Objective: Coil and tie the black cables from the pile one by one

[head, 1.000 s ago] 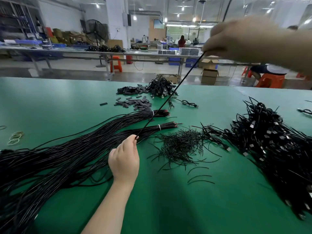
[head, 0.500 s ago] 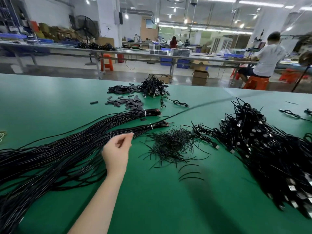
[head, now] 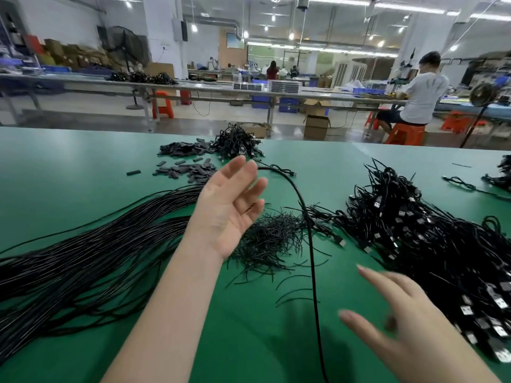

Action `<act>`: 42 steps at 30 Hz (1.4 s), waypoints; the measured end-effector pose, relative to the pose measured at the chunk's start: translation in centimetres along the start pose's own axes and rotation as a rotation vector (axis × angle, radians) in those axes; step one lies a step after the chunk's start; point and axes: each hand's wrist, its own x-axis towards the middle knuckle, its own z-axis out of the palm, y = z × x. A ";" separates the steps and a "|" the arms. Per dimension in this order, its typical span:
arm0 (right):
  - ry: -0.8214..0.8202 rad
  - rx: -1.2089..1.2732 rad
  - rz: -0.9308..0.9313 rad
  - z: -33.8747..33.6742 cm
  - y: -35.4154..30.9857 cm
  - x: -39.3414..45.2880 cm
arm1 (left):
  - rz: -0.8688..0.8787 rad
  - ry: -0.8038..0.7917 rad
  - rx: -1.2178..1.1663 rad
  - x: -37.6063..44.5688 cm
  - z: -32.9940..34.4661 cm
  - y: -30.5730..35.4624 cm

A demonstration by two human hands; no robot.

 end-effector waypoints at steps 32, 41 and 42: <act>-0.835 0.465 0.144 4.0 3.2 10.1 | -0.269 -0.395 0.470 0.3 0.5 1.3; -0.268 0.901 0.028 -3.2 -0.3 8.6 | -0.185 -0.279 0.936 1.2 0.3 -1.2; -0.268 0.946 -0.011 -3.2 -1.2 8.3 | -0.098 -0.216 0.874 1.4 0.3 -1.1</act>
